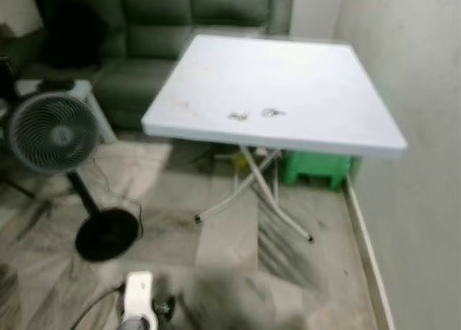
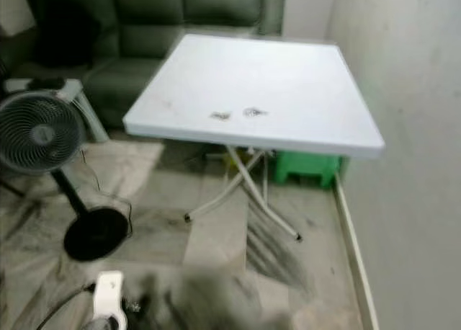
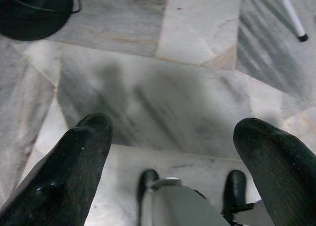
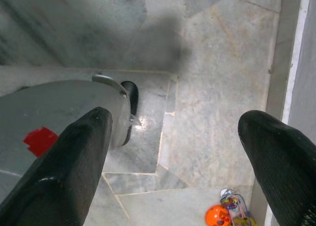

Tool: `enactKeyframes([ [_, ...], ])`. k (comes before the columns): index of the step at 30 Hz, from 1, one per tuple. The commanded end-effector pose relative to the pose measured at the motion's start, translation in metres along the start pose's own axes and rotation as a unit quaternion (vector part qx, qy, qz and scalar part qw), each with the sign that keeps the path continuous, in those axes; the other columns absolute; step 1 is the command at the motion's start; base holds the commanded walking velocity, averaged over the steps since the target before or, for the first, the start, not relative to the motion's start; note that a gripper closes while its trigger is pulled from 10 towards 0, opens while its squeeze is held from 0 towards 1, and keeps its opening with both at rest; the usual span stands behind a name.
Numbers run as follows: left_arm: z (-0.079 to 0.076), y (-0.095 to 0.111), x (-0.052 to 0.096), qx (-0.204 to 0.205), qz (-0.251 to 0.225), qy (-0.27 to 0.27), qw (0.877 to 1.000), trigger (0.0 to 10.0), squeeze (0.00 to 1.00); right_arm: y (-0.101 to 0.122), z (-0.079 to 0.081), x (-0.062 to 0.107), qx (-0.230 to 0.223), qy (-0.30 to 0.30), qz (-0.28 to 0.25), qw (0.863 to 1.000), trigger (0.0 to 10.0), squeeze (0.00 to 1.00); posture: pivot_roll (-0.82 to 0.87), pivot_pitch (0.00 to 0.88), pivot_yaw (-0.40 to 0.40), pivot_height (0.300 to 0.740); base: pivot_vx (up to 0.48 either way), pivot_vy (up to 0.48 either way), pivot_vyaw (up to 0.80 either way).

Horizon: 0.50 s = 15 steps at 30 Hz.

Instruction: Hang keys on a hook

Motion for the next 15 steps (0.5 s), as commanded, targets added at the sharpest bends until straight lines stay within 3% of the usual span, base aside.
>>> enactKeyframes([
  [1,0.0134,0.0016,0.0023,-0.001,0.0,0.016,1.0,10.0,0.0,0.0003,0.0143,-0.0009,-0.003,0.019,0.001,1.0,10.0,0.0,0.02,0.0,-0.012,0.74,0.0,0.48,0.0],
  [15,0.0126,0.0013,0.0021,-0.002,0.001,0.015,1.0,10.0,0.0,0.0008,0.0136,-0.0009,-0.001,0.02,-0.001,1.0,10.0,0.0,0.02,0.0,-0.014,0.74,0.0,0.48,0.0],
])
Point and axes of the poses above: a point about 5 cm out from each wrist's last joint towards the gripper, its own x axis pointing back from the gripper into the wrist, its own y axis along the axis of the wrist's last joint, z = x × y, the point moved 5 cm from there along -x, pointing out of the wrist towards the gripper, and after that the axes turned 10 degrees about x, right-handed, at the moved point
